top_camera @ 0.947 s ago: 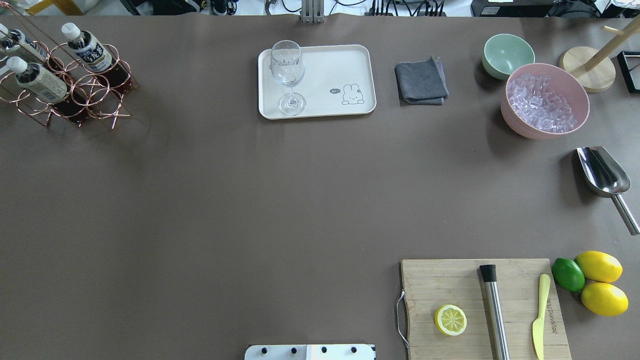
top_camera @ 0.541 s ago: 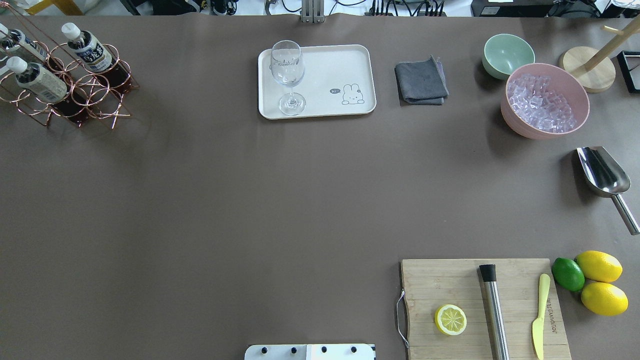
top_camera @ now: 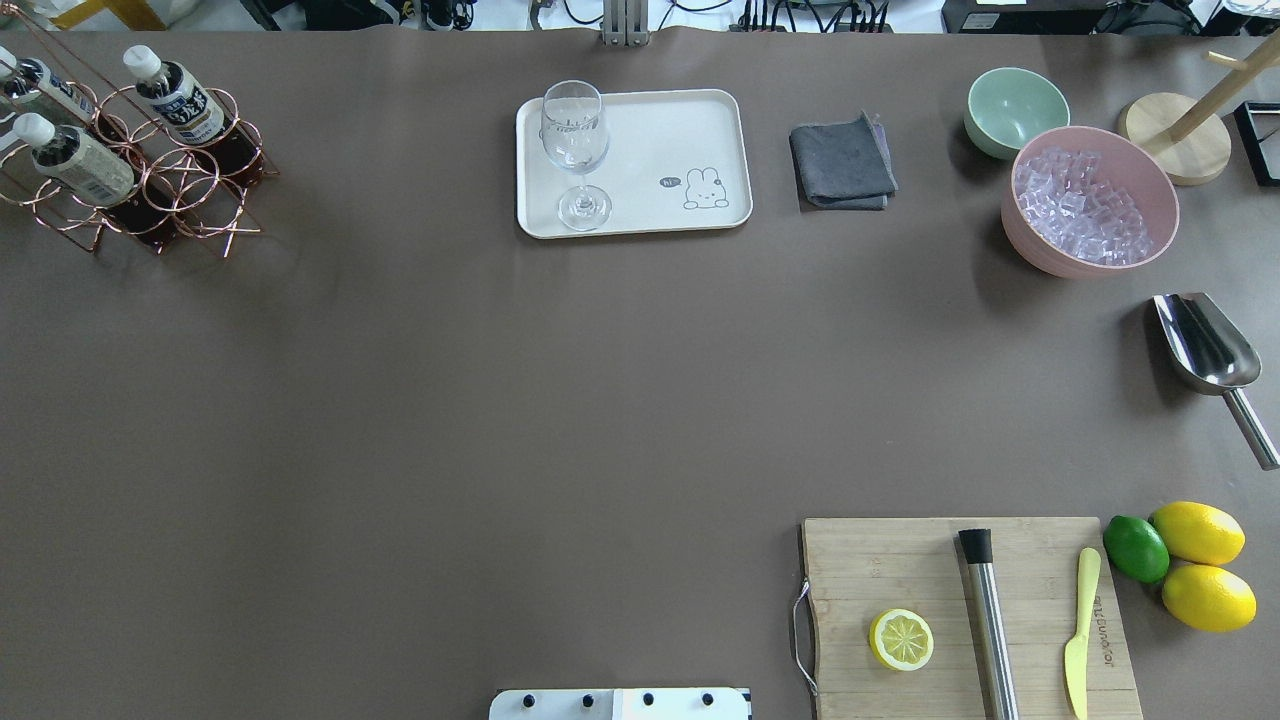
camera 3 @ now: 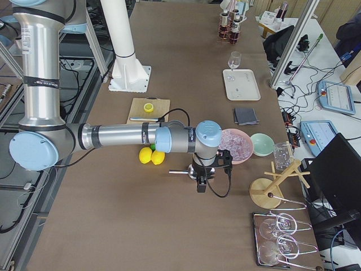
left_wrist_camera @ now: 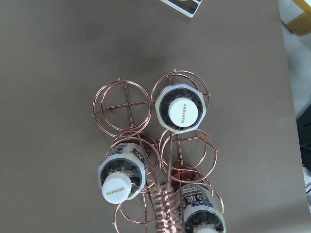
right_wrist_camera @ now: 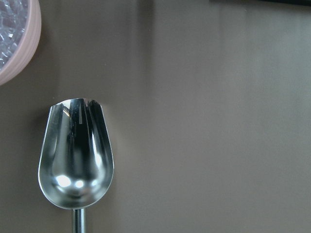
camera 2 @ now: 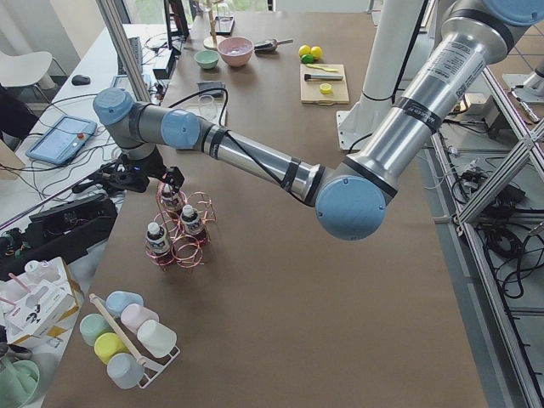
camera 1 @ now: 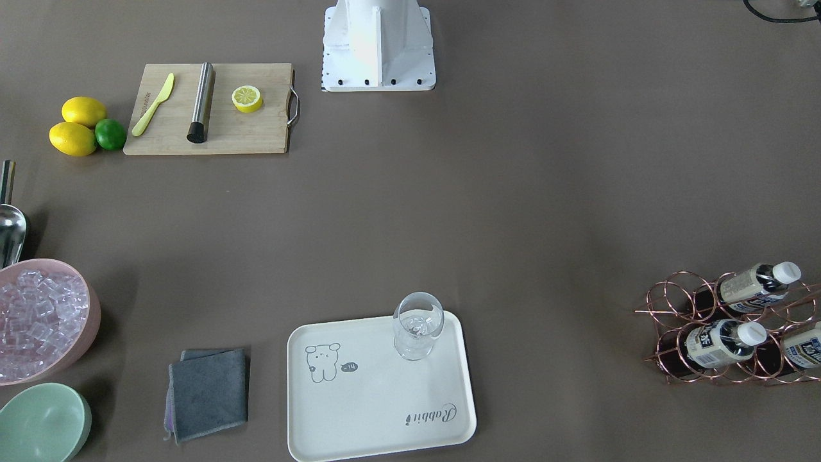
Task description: Take tea from basket to plate
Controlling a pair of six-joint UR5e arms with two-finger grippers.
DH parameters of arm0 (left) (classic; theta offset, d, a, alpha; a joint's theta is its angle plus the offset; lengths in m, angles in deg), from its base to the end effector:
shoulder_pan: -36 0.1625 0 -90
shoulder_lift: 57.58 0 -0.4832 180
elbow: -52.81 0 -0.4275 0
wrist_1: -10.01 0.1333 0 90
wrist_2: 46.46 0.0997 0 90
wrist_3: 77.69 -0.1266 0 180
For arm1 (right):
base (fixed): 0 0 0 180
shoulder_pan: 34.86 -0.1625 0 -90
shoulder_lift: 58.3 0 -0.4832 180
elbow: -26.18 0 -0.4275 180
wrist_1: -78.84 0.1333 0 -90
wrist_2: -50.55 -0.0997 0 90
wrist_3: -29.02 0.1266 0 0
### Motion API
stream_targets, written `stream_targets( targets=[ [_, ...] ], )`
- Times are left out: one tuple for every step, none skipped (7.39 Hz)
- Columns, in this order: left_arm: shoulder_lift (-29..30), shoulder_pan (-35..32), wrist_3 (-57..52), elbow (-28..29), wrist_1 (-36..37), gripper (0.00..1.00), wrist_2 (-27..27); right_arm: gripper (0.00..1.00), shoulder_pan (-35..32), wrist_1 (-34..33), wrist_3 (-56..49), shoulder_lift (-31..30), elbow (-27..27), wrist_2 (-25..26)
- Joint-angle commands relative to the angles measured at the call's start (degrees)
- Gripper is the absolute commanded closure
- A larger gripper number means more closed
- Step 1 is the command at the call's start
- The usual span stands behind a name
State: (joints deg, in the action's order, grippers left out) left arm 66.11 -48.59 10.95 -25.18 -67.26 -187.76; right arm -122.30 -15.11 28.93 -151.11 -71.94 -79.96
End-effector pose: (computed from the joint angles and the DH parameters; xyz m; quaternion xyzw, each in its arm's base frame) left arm 0.0388 -0.7759 0.4693 -0.2678 0.3456 -0.5716 0.6943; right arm 0.0285 -0.5057 0.6994 0.0037 -0.3463 -0.0258 0.9377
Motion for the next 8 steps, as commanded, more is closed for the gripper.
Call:
stream_targets(
  targets=[
    [-1.6, 0.4, 0.8, 0.0, -0.8, 0.02, 0.1, 0.0, 0.1, 0.0, 0.0, 0.0, 0.1, 0.0],
    [-1.2, 1.3, 3.8, -0.1, -1.0, 0.02, 0.3, 0.0, 0.1, 0.0, 0.0, 0.0, 0.1, 0.0],
    [-0.9, 2.1, 5.4, -0.2, -2.4, 0.02, 2.9, 0.0, 0.1, 0.0, 0.0, 0.0, 0.0, 0.0],
    [-0.9, 2.4, 6.9, -0.1, -2.8, 0.02, 3.0, 0.0, 0.1, 0.0, 0.0, 0.0, 0.0, 0.0],
    [-1.1, 2.4, 6.8, -0.1, -2.9, 0.05, 3.0, 0.0, 0.1, 0.0, 0.0, 0.0, -0.1, 0.0],
    [-0.9, 2.4, 7.1, -0.1, -2.8, 0.34, 3.1, 0.0, 0.2, 0.0, 0.0, 0.0, -0.1, 0.0],
    [-0.7, 2.4, 7.2, -0.2, -2.7, 0.61, 3.1, 0.0, 0.2, 0.0, 0.1, 0.0, -0.1, 0.0],
    [-0.6, 2.4, 7.2, -0.2, -2.6, 0.77, 3.1, 0.0, 0.2, 0.0, 0.0, 0.0, -0.1, 0.0]
  ],
)
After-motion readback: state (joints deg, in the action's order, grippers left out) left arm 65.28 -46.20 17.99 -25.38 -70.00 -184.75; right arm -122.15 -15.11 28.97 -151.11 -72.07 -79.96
